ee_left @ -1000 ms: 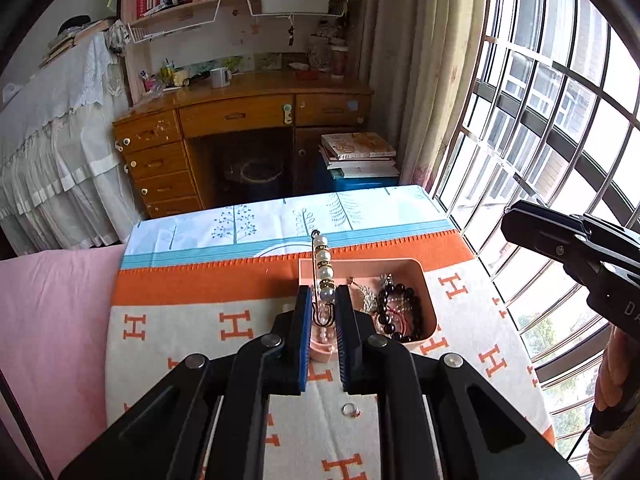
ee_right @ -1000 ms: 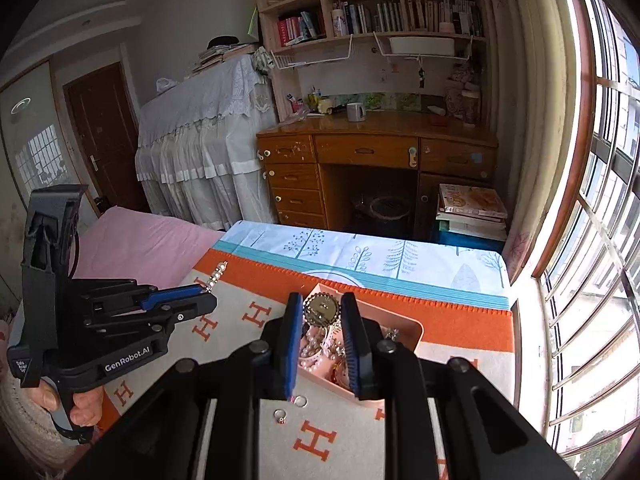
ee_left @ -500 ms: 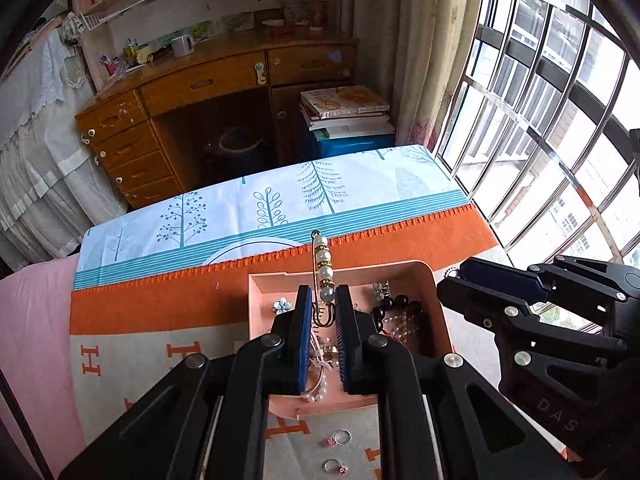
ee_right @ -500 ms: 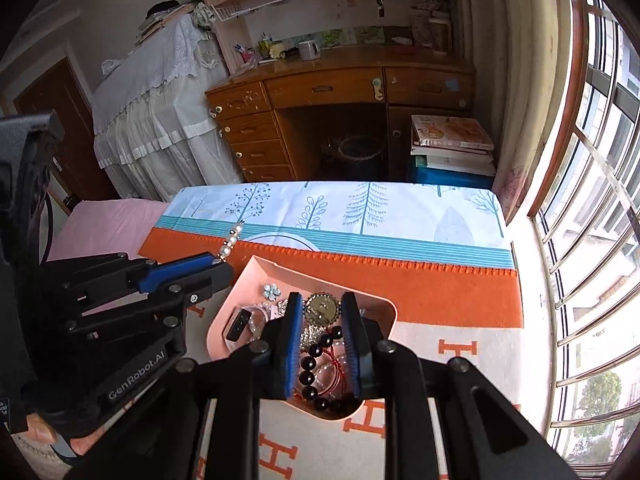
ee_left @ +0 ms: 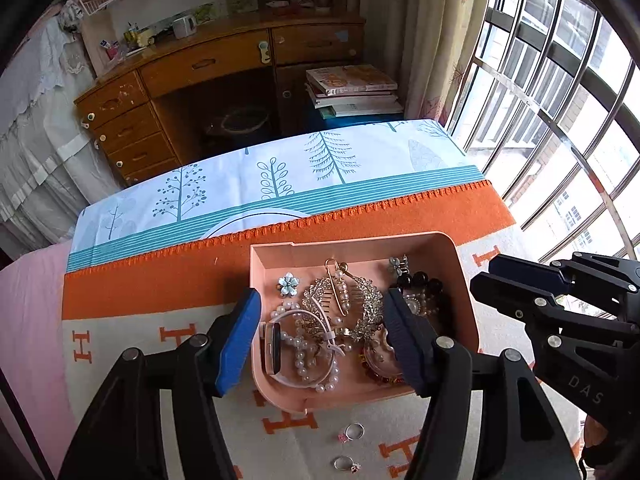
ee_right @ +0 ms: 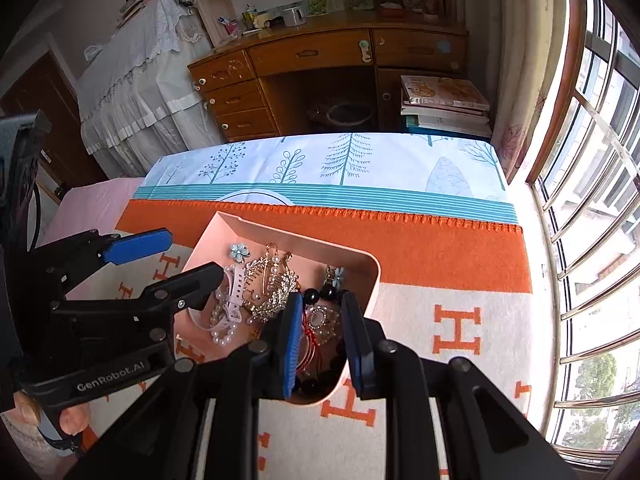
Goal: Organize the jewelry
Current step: 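Carry the pin brooch and coin pendant into the pink box and open both grippers, then move the left gripper to a pink-stone ring and grasp it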
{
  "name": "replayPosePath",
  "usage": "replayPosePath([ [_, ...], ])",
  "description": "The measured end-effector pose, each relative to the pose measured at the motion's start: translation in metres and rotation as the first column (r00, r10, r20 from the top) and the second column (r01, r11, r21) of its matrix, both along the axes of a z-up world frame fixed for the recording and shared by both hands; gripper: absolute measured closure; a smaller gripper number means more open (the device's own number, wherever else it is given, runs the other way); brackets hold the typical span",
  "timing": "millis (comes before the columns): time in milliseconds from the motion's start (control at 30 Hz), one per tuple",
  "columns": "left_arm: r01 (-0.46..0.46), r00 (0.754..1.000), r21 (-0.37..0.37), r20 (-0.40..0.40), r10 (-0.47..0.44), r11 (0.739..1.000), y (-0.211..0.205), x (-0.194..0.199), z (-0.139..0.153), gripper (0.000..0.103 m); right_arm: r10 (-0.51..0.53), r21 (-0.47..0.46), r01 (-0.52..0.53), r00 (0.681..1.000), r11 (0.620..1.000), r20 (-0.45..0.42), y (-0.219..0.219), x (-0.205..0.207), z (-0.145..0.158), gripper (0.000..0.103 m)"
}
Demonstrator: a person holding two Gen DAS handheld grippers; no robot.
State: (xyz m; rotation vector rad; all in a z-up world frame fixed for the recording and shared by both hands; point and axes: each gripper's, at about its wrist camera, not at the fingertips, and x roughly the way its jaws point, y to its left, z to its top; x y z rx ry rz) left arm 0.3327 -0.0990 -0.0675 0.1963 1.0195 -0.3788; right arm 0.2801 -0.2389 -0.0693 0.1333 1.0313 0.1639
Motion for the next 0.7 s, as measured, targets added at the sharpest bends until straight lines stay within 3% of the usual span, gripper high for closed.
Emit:
replayPosePath([
  [300,-0.007,1.0,-0.001,0.024,0.007,1.0,0.022,-0.03,0.019,0.038,0.059,-0.011,-0.058,0.997,0.998,0.051,0.021,-0.035,0.023,0.082],
  [533,0.011,0.998,0.008,0.065,-0.011,1.0,0.038,-0.07,0.031,0.029,0.111,-0.033,-0.109,0.99,0.994,0.088,0.043,-0.068,0.038,0.082],
  [700,0.058,0.995,0.02,0.076,-0.059,0.998,0.05,-0.099,0.02,0.026,0.127,-0.032,-0.124,0.987,0.992,0.095,0.051,-0.088,0.036,0.082],
])
